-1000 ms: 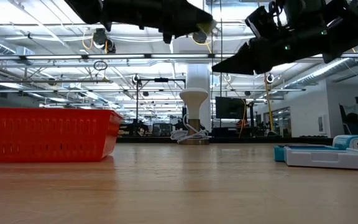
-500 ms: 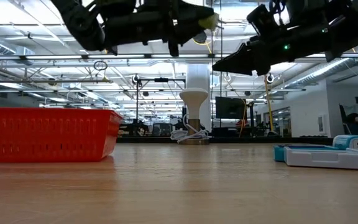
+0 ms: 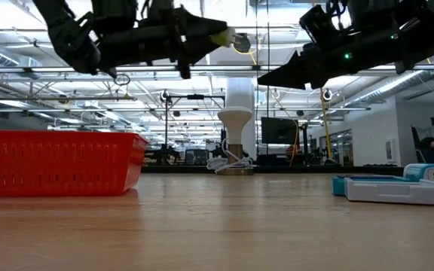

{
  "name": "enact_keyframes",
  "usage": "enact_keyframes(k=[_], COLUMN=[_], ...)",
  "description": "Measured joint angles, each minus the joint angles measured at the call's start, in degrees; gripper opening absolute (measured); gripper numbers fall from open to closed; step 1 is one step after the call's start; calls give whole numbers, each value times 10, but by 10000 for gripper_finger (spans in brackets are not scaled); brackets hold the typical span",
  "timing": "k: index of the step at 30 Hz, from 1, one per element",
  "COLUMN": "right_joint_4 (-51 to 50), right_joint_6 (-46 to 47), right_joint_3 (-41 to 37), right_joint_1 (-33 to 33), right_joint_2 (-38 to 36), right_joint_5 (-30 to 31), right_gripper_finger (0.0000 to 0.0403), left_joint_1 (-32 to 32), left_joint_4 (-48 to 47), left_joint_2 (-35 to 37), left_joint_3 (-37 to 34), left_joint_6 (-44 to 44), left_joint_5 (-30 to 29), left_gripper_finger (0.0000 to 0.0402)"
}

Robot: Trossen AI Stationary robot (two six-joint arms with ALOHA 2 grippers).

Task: Pick & Place Office items
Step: Put the green charger adapter into the top red basket

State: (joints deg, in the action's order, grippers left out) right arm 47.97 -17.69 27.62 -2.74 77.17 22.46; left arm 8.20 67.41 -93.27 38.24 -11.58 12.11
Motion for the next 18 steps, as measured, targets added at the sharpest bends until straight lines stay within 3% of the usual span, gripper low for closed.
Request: enact_keyframes(k=[4,7,11,14,18], right_joint_4=[-6,-5,-5,-4,-5], right_joint_6=[0,0,1,1,1], right_joint_3=[0,0,0,0,0], right_joint_1=[0,0,0,0,0], right_joint_2=[0,0,0,0,0], right_joint_5=[0,0,0,0,0], right_gripper_finger=[215,215,212,212,212], left_joint_1=[6,8,7,1,-14], left_joint_4=[-38,-129,-375,-595,-860], left_joint_2=[52,101,181,241,293], left_joint_3=[-34,-45,-33,-2,54], left_joint_6=[27,53,75,78,43], left_joint_5=[-30,-63,-112,-181,-256], left_gripper_finger=[133,133,133,133,133])
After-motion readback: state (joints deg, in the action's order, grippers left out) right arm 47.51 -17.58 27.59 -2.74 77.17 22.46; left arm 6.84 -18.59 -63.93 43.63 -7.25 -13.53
